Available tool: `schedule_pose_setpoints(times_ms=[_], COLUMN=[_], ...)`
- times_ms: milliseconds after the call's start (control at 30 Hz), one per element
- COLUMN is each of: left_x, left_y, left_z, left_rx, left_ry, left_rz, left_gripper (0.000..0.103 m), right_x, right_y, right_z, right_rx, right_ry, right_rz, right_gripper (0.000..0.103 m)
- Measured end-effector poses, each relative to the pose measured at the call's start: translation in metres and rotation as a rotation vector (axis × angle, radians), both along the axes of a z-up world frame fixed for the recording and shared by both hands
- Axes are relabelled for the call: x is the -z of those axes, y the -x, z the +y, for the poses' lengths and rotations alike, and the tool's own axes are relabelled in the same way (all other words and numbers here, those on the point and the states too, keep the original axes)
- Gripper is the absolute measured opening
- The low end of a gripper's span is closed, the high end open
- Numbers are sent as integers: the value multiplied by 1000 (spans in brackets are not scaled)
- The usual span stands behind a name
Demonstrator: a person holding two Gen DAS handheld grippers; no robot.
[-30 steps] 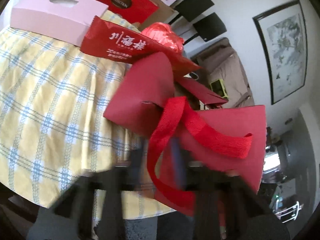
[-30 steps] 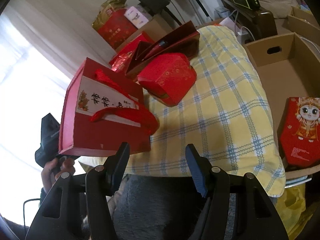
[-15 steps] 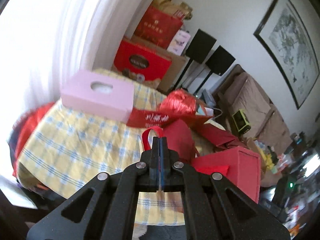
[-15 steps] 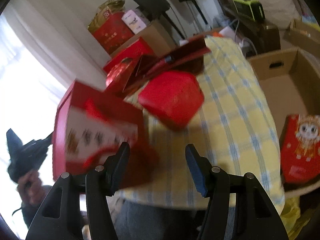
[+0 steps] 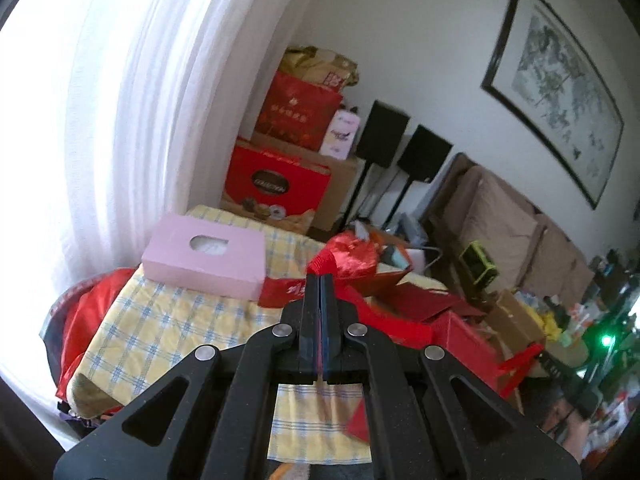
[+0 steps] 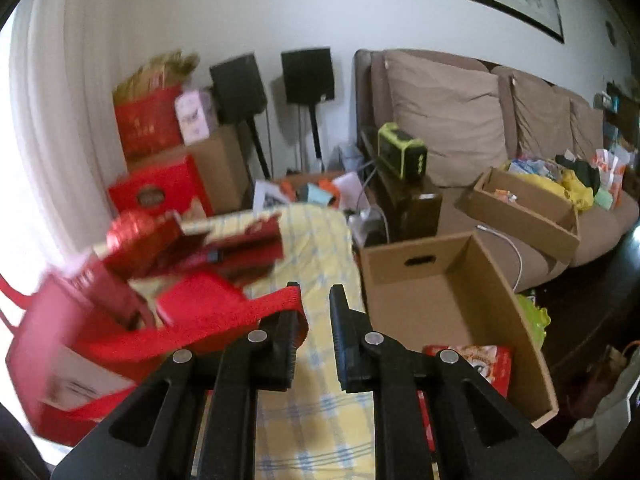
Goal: Organize objects
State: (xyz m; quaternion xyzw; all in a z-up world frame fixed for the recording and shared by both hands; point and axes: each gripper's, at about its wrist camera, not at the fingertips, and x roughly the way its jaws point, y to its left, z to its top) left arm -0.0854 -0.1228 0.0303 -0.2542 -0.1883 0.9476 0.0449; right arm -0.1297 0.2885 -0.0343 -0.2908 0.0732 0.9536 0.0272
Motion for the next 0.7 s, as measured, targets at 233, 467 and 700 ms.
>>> schedule_pose_setpoints(times_ms=[233, 467, 700], left_x=[-42, -81, -82], left_y=[-25, -52, -52], left_z=[33, 65, 88], left_rx=[103, 259, 292], left_ry=[49, 9, 41], left_rz=[105, 124, 104], left_gripper=[0, 0, 1], right_x=[-77, -105, -126], right_y=[-11, -27, -14], right_z=[-4, -41, -58], right_rx=[-202, -297, -319], right_ry=[127, 141, 145], right_rz=[63, 98, 116], right_gripper=[17, 17, 17])
